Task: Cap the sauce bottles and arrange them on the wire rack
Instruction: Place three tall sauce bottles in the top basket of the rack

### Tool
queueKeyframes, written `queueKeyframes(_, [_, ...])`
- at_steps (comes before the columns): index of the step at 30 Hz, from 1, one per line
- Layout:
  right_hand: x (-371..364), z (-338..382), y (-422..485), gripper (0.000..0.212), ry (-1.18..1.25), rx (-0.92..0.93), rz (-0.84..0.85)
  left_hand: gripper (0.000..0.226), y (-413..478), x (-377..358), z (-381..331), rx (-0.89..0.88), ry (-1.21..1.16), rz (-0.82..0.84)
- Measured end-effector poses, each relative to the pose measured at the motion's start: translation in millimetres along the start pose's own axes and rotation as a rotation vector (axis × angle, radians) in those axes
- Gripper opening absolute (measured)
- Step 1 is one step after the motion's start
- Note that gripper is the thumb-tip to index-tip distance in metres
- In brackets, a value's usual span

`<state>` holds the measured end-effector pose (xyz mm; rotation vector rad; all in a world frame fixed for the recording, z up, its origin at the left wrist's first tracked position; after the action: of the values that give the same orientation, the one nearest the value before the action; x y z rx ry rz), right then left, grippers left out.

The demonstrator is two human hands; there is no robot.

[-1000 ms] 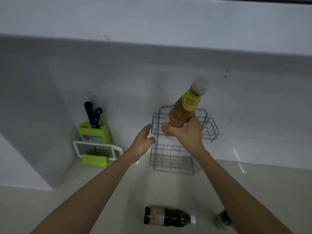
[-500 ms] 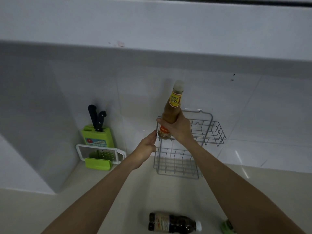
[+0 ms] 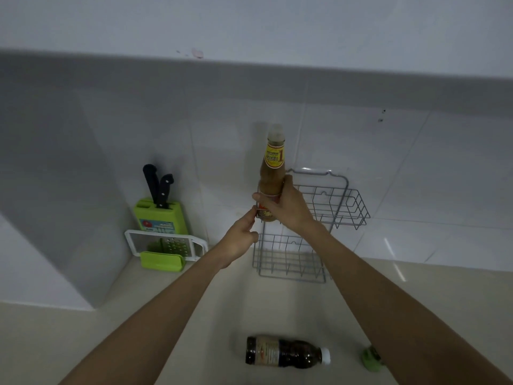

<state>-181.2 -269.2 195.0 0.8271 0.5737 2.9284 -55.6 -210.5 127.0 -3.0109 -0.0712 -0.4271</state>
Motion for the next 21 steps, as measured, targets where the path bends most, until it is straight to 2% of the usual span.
queueKeyframes(2, [11.4, -1.2, -19.6, 0.073, 0.007, 0.066, -0.108, 0.075, -5.8, 2.3, 8.5, -0.006, 0.068, -0.046])
queueKeyframes(4, [27.7, -13.3, -55.1, 0.061, -0.018, 0.141, -0.257, 0.066, -20.5, 2.2, 26.8, 0.02, 0.096, -0.083])
queueKeyframes(5, [32.7, -25.8, -75.8, 0.053, -0.035, 0.165, -0.268, 0.061, -29.9, 1.2, 40.0, 0.039, 0.12, -0.085])
queueKeyframes(7, [32.6, -61.8, -120.2, 0.041, -0.119, 0.167, -0.109, 0.053, -51.5, -5.7, 73.3, 0.08, 0.222, -0.008])
queueKeyframes(9, [25.0, -102.7, -164.7, 0.038, -0.214, 0.108, 0.162, 0.051, -73.9, -17.3, 106.9, 0.11, 0.362, 0.159])
queueKeyframes(11, [18.1, -141.3, -204.1, 0.052, -0.299, -0.027, 0.455, 0.053, -91.5, -30.8, 131.2, 0.098, 0.51, 0.333])
queueKeyframes(13, [14.2, -170.9, -233.8, 0.073, -0.399, -0.121, 0.679, 0.051, -103.3, -43.2, 144.7, 0.063, 0.613, 0.461])
queueKeyframes(15, [12.8, -187.7, -252.4, 0.081, -0.508, -0.13, 0.766, 0.046, -110.0, -52.6, 150.3, 0.047, 0.681, 0.532])
queueKeyframes(19, [8.8, -194.4, -263.8, 0.066, -0.59, -0.088, 0.75, 0.03, -112.8, -65.3, 154.5, -0.009, 0.736, 0.586])
queueKeyframes(21, [9.5, -189.7, -260.4, 0.06, -0.572, -0.061, 0.742, 0.031, -114.3, -69.3, 155.6, -0.029, 0.753, 0.607])
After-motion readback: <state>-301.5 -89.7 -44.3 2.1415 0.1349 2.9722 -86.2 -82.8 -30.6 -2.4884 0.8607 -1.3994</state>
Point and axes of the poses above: each hand's wrist, its own y-axis towards the middle knuckle, its own x-axis out of the back of the hand, z = x × y, the point moved 5 cm from there along y, towards the middle knuckle, and after that the axes turned 11 degrees about -z, right-handed, at the moved point
